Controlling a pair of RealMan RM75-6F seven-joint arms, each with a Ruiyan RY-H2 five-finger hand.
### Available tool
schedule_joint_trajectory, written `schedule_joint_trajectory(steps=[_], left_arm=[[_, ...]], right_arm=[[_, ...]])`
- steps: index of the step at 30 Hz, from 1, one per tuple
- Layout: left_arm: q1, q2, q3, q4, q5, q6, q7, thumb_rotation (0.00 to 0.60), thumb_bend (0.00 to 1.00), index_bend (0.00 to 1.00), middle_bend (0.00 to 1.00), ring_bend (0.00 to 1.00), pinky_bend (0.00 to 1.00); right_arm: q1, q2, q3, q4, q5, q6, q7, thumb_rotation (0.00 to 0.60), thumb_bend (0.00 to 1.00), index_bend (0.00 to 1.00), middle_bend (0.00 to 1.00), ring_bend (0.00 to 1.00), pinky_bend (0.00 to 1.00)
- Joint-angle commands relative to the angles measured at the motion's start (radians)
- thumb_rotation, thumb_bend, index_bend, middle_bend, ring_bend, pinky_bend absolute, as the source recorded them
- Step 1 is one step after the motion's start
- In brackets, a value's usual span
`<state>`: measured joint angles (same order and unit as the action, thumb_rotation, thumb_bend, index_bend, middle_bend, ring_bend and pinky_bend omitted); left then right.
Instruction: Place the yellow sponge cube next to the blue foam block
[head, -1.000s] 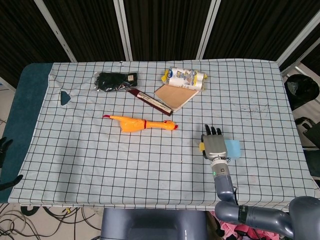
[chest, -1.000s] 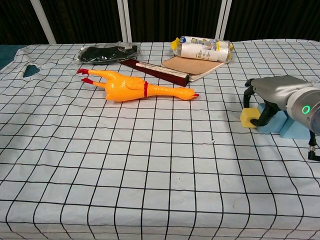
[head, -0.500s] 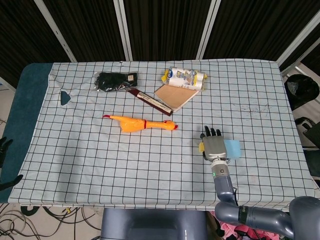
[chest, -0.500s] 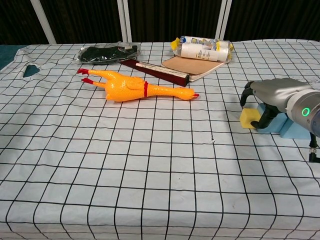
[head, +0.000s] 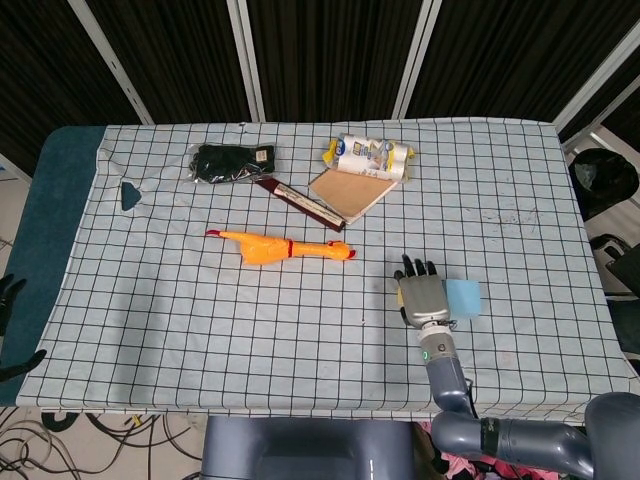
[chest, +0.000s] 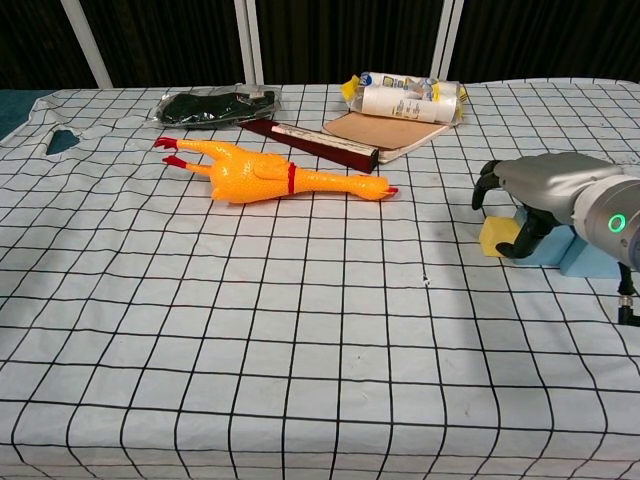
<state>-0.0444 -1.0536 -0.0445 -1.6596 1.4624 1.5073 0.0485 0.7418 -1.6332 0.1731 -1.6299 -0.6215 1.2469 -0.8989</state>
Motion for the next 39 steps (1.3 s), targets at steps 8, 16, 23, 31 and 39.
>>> schedule_joint_trajectory(steps=[8,16,23,31,39], left_arm=[[0.0,0.0,0.0,0.0,0.0,0.0,0.0,0.6,0.14,0.09,0.03,0.0,0.0],[0.0,-0.001,-0.001,0.0,-0.001,0.0,0.002,0.6,0.14,0.09,0.03,0.0,0.0],[0.0,-0.002,-0.001,0.0,-0.002,0.001,0.004,0.6,0.14,0.09,0.03,0.0,0.0],[0.0,-0.003,-0.002,0.0,-0.004,0.001,0.007,0.6,0.14,0.09,0.03,0.0,0.0],[0.0,-0.004,-0.003,0.001,-0.006,0.001,0.01,0.6,0.14,0.09,0.03,0.0,0.0]], right_arm=[[-0.002,0.005,-0.023,-0.028,-0.011,0.004,-0.015,0.6,0.31,0.24,0.02,0.06,0.09],[-0.005,0.01,-0.032,-0.03,-0.016,0.002,-0.014,0.6,0.31,0.29,0.02,0.06,0.09],[-0.009,0.015,-0.041,-0.028,-0.016,0.0,-0.016,0.6,0.31,0.33,0.02,0.06,0.09],[-0.012,0.017,-0.047,-0.014,-0.013,-0.011,-0.01,0.6,0.31,0.33,0.02,0.06,0.09],[-0.017,0.024,-0.046,-0.009,-0.011,-0.013,-0.003,0.6,0.31,0.33,0.02,0.06,0.09]])
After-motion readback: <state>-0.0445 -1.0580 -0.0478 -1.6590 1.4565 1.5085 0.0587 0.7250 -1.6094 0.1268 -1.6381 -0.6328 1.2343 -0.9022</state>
